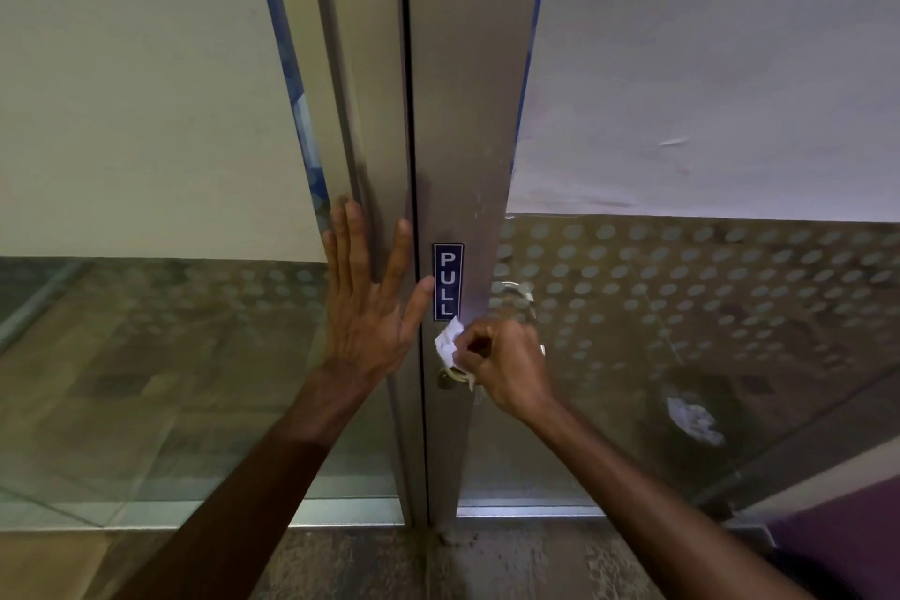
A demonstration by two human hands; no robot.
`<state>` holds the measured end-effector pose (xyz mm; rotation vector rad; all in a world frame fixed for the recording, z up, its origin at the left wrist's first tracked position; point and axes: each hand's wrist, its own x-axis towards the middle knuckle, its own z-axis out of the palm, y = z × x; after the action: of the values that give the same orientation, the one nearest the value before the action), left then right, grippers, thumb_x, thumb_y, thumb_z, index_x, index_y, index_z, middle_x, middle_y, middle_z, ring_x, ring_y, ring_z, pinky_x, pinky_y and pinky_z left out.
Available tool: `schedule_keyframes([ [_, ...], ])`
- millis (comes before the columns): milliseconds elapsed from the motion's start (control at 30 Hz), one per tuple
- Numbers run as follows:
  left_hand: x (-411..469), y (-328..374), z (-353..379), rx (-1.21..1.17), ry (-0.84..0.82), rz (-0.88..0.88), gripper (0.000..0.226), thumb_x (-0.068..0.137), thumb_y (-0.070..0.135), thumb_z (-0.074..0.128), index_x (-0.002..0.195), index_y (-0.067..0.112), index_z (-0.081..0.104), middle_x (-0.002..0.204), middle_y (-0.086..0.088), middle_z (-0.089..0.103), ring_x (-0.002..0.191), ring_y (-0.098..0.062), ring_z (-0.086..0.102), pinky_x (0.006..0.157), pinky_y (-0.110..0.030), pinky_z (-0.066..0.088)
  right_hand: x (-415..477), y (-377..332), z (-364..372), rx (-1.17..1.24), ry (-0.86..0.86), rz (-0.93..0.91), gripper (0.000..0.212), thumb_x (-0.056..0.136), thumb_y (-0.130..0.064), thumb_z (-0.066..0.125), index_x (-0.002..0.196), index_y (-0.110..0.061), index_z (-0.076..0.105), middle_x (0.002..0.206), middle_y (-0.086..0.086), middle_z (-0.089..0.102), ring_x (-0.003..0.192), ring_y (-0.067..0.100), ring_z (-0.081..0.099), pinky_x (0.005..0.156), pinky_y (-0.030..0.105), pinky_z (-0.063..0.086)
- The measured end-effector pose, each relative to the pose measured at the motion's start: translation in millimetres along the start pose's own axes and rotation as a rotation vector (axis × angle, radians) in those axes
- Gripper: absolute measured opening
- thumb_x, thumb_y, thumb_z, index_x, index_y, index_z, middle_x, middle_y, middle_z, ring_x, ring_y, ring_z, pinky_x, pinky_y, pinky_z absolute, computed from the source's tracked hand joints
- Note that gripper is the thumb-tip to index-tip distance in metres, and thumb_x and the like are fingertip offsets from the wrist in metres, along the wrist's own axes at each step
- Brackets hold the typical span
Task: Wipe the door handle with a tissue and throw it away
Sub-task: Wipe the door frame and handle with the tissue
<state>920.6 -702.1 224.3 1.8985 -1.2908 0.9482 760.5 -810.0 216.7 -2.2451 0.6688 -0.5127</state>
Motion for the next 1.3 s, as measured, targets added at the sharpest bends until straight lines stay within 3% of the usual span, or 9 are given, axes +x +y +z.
schedule_keyframes([
  [67, -3, 0, 1, -0.002, -0.004, -0.008, 0.074, 0.109, 0.052, 0.037, 0.161, 0.036, -0.013, 0.165, 0.002, -0.037, 0.157, -0.025, -0.023, 0.129, -0.058, 0.002, -4, -9, 4, -0.063, -0.032, -0.026, 0.01, 0.08, -0.003, 0.077, 0.075, -0.012, 0.078, 0.066, -0.025, 0.061, 0.066, -0.007, 0.061, 0.062, 0.002, 0.042],
  [133, -4, 0, 0, 0.005, -0.007, -0.009, 0.074, 0.109, 0.052, 0.036, 0.161, 0.036, -0.013, 0.166, 0.002, -0.037, 0.157, -0.024, -0.023, 0.129, -0.056, 0.0, -6, -15, 8, -0.17, -0.05, -0.094, 0.017, 0.079, -0.001, 0.075, 0.07, -0.015, 0.075, 0.066, -0.028, 0.057, 0.068, -0.005, 0.057, 0.063, 0.001, 0.039],
  [267, -4, -1, 0, 0.009, -0.023, -0.02, 0.073, 0.109, 0.055, 0.033, 0.16, 0.038, -0.015, 0.164, 0.003, -0.039, 0.157, -0.023, -0.025, 0.128, -0.056, 0.0, -6, -11, 23, -0.334, 0.001, -0.14, 0.011, 0.091, -0.012, 0.069, 0.087, -0.022, 0.071, 0.096, -0.005, 0.076, 0.082, 0.018, 0.071, 0.073, 0.031, 0.056],
  [367, -4, -1, 1, 0.012, -0.027, -0.02, 0.073, 0.108, 0.056, 0.032, 0.16, 0.038, -0.017, 0.164, 0.004, -0.04, 0.156, -0.022, -0.027, 0.128, -0.055, -0.002, -7, -17, 37, -0.517, 0.064, -0.172, 0.009, 0.094, -0.015, 0.064, 0.102, -0.017, 0.066, 0.102, 0.007, 0.073, 0.084, 0.03, 0.072, 0.075, 0.034, 0.05],
  [567, -7, -1, 8, 0.018, -0.036, -0.021, 0.074, 0.108, 0.055, 0.034, 0.161, 0.035, -0.014, 0.165, 0.001, -0.038, 0.156, -0.024, -0.025, 0.126, -0.063, 0.004, -9, -12, 60, -0.724, 0.099, -0.228, 0.037, 0.061, -0.005, 0.081, 0.095, -0.014, 0.071, 0.089, 0.012, 0.067, 0.067, 0.029, 0.067, 0.073, 0.044, 0.05],
  [733, -5, -2, 11, 0.033, -0.031, -0.042, 0.074, 0.108, 0.055, 0.034, 0.161, 0.035, -0.014, 0.165, 0.001, -0.038, 0.157, -0.024, -0.025, 0.126, -0.062, 0.003, -24, 13, 58, -0.867, 0.159, -0.559, 0.026, 0.079, -0.002, 0.048, 0.092, -0.009, 0.069, 0.097, 0.017, 0.067, 0.082, 0.032, 0.063, 0.082, 0.044, 0.038],
  [900, -4, -2, 13, 0.054, -0.029, -0.05, 0.075, 0.108, 0.054, 0.036, 0.161, 0.035, -0.014, 0.165, 0.001, -0.037, 0.157, -0.025, -0.025, 0.127, -0.06, 0.002, -35, 33, 45, -0.956, 0.155, -0.795, 0.019, 0.088, 0.004, 0.049, 0.091, -0.008, 0.064, 0.094, 0.016, 0.064, 0.076, 0.03, 0.058, 0.078, 0.042, 0.04],
  [1033, -5, -2, 12, 0.058, -0.029, -0.049, 0.076, 0.108, 0.054, 0.037, 0.161, 0.035, -0.014, 0.165, 0.001, -0.037, 0.157, -0.025, -0.025, 0.128, -0.059, 0.001, -39, 43, 32, -0.934, 0.172, -0.862, 0.03, 0.092, 0.009, 0.039, 0.092, -0.006, 0.065, 0.093, 0.017, 0.064, 0.074, 0.03, 0.057, 0.076, 0.041, 0.043],
  [1300, -5, 1, 13, 0.048, -0.021, -0.06, 0.075, 0.109, 0.052, 0.037, 0.161, 0.034, -0.013, 0.165, 0.001, -0.037, 0.157, -0.026, -0.024, 0.128, -0.059, 0.0, -37, 76, -2, -0.93, 0.08, -0.982, 0.036, 0.101, 0.009, 0.034, 0.127, 0.003, 0.058, 0.106, 0.018, 0.066, 0.095, 0.03, 0.065, 0.082, 0.043, 0.054],
])
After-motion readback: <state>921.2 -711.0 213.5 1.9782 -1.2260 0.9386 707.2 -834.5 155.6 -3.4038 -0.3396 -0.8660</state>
